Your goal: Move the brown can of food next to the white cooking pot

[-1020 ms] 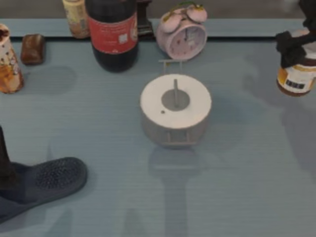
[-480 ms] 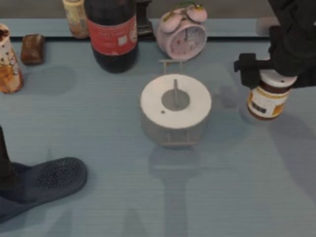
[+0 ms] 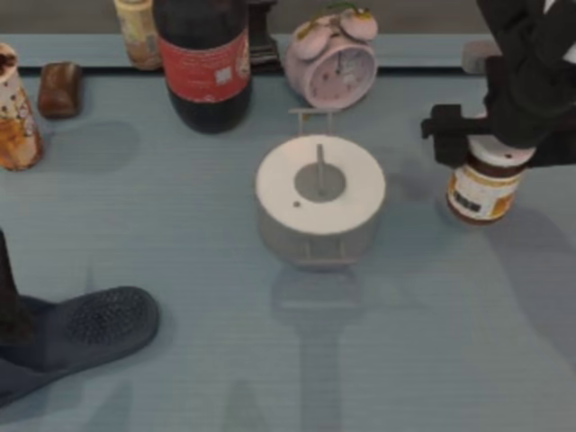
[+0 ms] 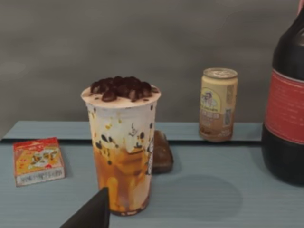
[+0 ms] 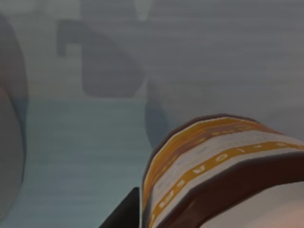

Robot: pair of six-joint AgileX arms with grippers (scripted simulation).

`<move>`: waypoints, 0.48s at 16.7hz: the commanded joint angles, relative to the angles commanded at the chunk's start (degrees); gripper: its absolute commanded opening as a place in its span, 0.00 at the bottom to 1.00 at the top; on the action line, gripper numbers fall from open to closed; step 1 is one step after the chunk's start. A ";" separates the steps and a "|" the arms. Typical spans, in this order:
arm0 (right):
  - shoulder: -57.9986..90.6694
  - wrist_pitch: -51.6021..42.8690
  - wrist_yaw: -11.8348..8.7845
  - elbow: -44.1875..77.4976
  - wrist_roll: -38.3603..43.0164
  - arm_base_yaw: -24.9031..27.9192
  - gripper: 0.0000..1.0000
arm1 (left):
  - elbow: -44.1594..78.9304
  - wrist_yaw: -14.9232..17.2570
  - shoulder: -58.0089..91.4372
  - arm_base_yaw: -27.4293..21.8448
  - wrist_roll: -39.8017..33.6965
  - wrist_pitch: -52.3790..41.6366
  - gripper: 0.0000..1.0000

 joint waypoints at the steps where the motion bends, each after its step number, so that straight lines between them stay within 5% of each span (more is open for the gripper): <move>1: 0.63 1.56 0.06 -0.86 0.04 -0.07 0.00 | 0.00 0.00 0.00 0.00 0.00 0.00 1.00; 8: 3.11 7.62 0.09 -4.08 -0.16 0.06 0.00 | 0.00 0.00 0.00 0.00 0.00 0.00 1.00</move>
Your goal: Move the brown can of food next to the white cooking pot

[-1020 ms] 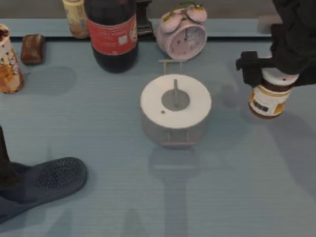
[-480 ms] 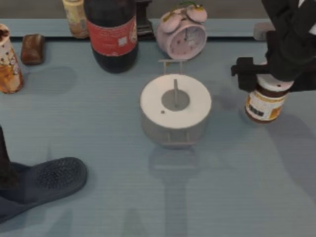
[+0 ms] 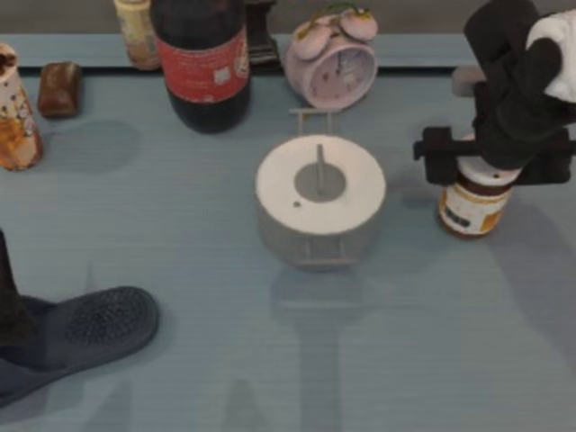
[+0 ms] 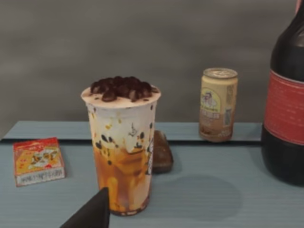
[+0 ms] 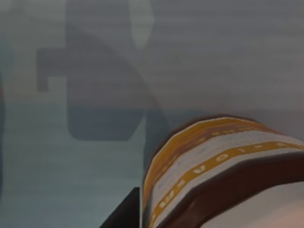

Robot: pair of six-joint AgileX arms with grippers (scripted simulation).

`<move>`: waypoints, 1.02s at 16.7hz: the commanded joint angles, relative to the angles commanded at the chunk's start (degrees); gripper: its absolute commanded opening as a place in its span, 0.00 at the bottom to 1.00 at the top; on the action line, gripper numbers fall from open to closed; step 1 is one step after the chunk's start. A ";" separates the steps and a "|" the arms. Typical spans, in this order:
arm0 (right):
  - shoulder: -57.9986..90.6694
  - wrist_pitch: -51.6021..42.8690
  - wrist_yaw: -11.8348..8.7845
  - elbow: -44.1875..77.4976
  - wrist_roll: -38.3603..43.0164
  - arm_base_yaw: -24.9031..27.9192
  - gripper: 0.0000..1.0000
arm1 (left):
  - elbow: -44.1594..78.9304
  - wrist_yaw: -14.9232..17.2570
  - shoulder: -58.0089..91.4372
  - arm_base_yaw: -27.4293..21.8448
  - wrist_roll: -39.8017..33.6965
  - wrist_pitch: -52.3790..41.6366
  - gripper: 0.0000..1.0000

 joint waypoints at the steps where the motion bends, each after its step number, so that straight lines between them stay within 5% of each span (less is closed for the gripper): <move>1: 0.00 0.00 0.00 0.00 0.00 0.00 0.00 | 0.00 0.00 0.00 0.00 0.00 0.00 1.00; 14: 0.00 0.00 0.00 0.00 0.00 0.00 0.98 | 0.00 0.00 0.00 0.00 0.00 0.00 1.00; 17: 0.00 0.00 0.00 0.00 0.00 0.00 1.00 | 0.00 0.00 0.00 0.00 0.00 0.00 1.00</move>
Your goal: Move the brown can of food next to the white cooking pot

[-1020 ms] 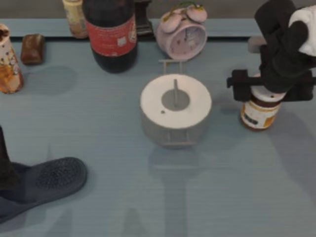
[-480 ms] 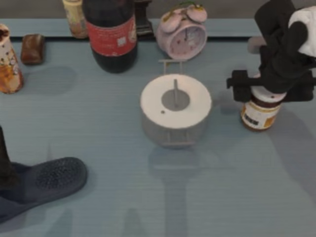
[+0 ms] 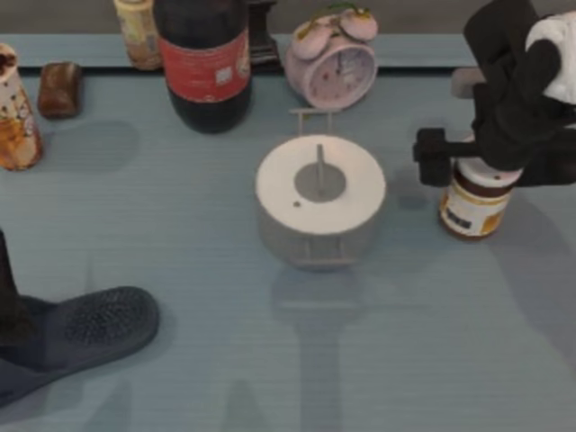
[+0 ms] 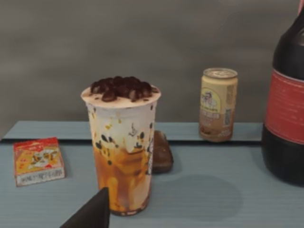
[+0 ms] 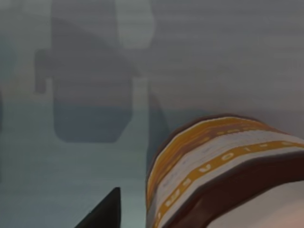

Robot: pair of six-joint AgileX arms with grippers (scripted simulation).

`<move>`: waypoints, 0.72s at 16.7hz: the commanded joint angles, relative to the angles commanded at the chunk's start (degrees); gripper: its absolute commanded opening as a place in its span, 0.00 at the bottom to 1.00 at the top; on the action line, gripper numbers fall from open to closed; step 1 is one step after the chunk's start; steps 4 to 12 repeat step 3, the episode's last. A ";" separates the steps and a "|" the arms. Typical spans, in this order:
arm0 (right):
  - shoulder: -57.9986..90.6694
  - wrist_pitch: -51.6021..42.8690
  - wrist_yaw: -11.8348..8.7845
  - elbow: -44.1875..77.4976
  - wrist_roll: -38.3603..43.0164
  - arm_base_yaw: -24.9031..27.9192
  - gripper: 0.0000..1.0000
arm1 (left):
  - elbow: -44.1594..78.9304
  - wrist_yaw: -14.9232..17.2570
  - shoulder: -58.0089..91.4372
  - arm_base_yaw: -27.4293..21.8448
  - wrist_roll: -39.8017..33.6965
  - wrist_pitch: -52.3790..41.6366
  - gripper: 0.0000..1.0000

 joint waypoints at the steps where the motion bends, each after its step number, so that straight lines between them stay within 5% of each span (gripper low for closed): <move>1: 0.00 0.00 0.00 0.00 0.00 0.00 1.00 | 0.00 0.00 0.00 0.00 0.00 0.00 1.00; 12: 0.00 0.00 0.00 0.00 0.00 0.00 1.00 | 0.00 0.00 0.00 0.00 0.00 0.00 1.00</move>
